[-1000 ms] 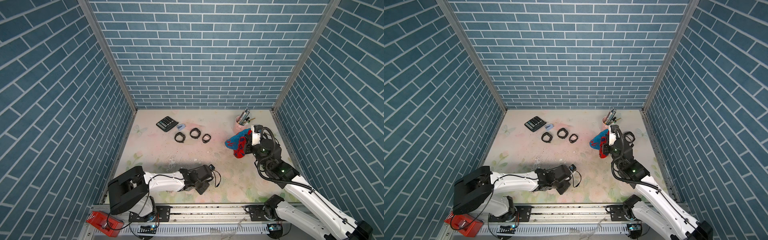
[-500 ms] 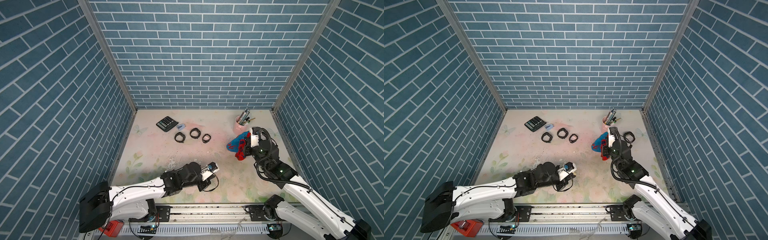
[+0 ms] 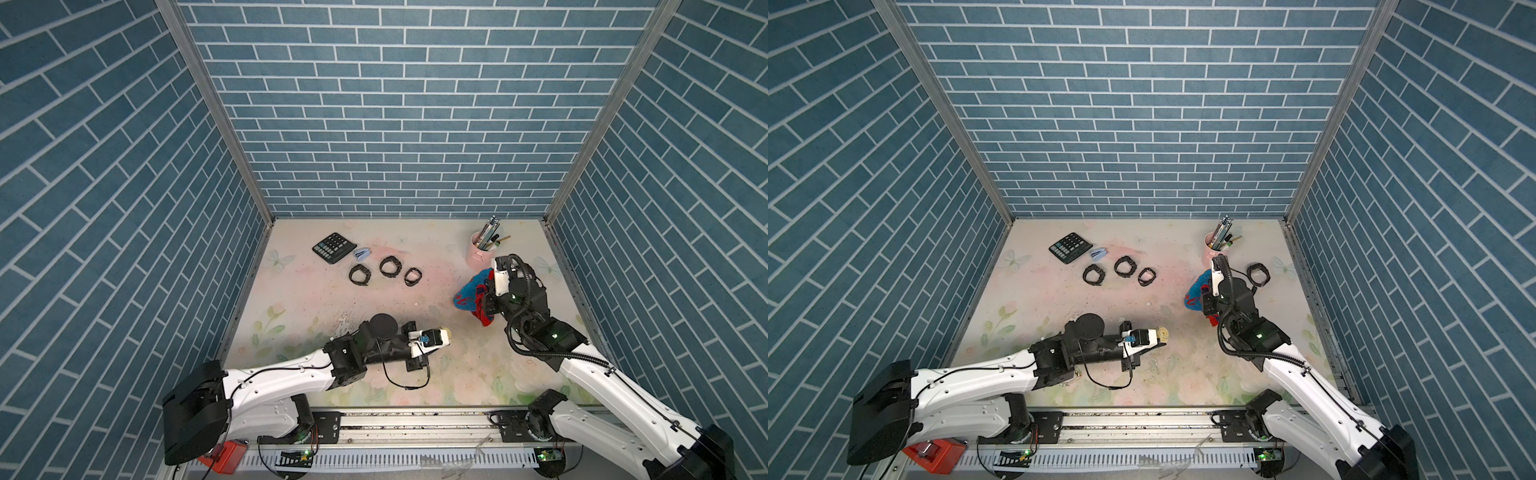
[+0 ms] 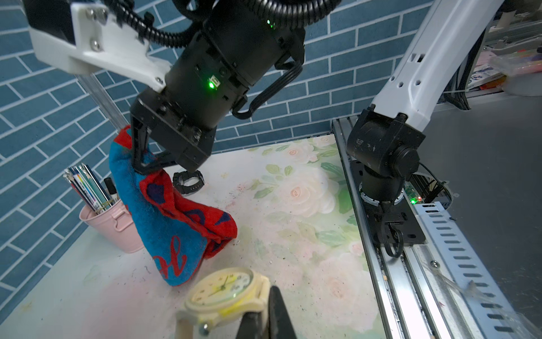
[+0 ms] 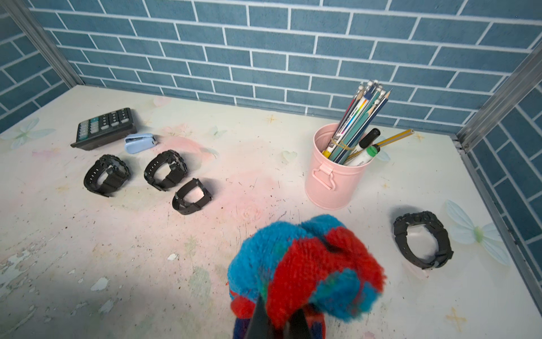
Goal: Wipe the watch dial
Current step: Pick up the watch at the center of the board, then wipe the dirt from the watch dial.
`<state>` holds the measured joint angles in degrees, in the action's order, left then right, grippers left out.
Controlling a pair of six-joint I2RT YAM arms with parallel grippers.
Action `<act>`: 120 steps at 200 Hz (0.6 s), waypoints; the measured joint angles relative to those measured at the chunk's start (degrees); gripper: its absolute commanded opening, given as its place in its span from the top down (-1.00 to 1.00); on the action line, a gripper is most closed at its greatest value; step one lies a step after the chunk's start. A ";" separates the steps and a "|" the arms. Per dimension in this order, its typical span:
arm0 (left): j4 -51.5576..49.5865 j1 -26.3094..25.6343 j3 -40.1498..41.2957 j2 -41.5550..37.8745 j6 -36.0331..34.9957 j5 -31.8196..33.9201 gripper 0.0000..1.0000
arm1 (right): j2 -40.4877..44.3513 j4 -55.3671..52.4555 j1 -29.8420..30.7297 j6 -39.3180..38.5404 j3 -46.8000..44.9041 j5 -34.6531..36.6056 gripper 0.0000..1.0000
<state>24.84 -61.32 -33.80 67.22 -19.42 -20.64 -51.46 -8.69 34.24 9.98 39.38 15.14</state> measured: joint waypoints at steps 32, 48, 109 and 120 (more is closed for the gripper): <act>11.30 4.70 2.27 5.29 0.92 -3.82 1.00 | -2.25 -5.79 -0.74 -2.34 6.91 -4.28 1.00; 19.23 5.92 6.29 7.58 1.25 -4.22 1.00 | -5.14 -11.15 -0.90 -5.03 13.88 -7.15 1.00; 42.29 6.01 15.91 18.58 -0.96 -7.06 1.00 | -15.23 -27.06 -0.90 -9.01 26.03 -14.49 1.00; 44.26 6.01 16.20 18.27 -1.84 -7.50 1.00 | -16.02 -28.09 -0.90 -8.31 24.11 -16.76 1.00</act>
<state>69.10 -55.31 -17.61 85.49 -21.26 -28.14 -67.48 -36.77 33.34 1.67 63.48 -1.63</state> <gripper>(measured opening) 0.082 0.062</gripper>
